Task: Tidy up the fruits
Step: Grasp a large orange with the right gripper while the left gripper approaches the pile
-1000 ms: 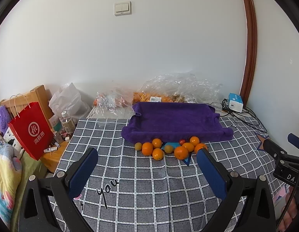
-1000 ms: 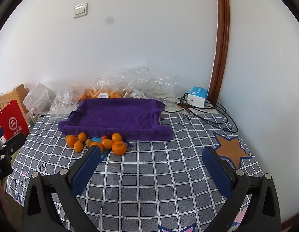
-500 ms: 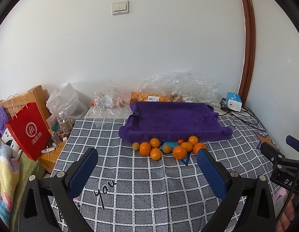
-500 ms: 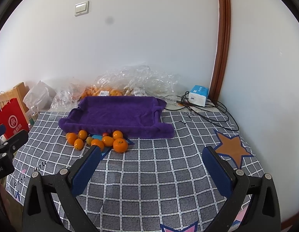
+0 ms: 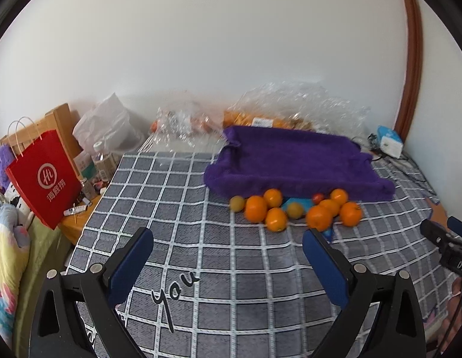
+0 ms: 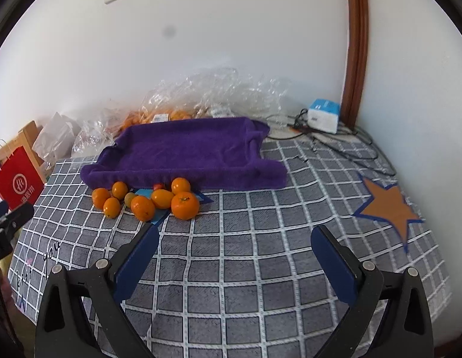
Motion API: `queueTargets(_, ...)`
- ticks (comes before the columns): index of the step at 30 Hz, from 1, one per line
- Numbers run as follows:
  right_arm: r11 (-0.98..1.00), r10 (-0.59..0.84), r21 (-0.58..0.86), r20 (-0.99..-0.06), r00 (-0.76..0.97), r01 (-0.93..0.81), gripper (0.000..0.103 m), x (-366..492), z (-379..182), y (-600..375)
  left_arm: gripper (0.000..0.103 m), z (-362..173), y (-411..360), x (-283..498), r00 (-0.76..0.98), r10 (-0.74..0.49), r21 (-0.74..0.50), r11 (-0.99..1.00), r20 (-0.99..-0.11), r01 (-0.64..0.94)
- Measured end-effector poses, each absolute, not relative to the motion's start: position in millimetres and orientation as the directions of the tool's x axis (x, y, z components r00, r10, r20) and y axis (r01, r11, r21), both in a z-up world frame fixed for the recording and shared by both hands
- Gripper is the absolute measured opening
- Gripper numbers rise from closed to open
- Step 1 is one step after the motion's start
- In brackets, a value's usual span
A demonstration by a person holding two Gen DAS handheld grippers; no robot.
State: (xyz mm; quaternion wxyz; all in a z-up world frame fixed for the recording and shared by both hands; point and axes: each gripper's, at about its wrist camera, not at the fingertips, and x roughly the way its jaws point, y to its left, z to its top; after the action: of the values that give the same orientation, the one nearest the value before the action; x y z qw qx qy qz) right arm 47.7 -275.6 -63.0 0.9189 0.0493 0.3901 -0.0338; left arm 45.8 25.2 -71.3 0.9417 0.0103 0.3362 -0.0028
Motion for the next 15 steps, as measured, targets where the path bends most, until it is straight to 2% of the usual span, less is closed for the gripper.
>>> queueTargets(5,0.998,-0.007,0.036,-0.737,0.676,0.05,0.089,79,-92,-264,0.091,-100,42,67,0.729,-0.014,-0.01,1.0,-0.684,0.01)
queueTargets(8,0.999,0.026,0.043,-0.738,0.674,0.008,0.079,95,-106,-255,0.09,-115,49,78,0.714,-0.029,-0.024,1.0,-0.699,0.017)
queueTargets(11,0.993,0.111,0.102,-0.757,0.644,-0.052,0.074,115,-119,-245,0.09,-128,55,87,0.684,-0.082,-0.076,0.996,-0.725,0.038)
queueTargets(13,0.991,0.131,0.111,-0.778,0.615,-0.071,0.068,129,-130,-237,0.09,-136,58,92,0.67,-0.1,-0.092,0.995,-0.736,0.047)
queueTargets(15,0.99,0.142,0.111,-0.795,0.589,-0.089,0.057,139,-138,-230,0.089,-142,58,96,0.659,-0.097,-0.084,0.995,-0.746,0.051)
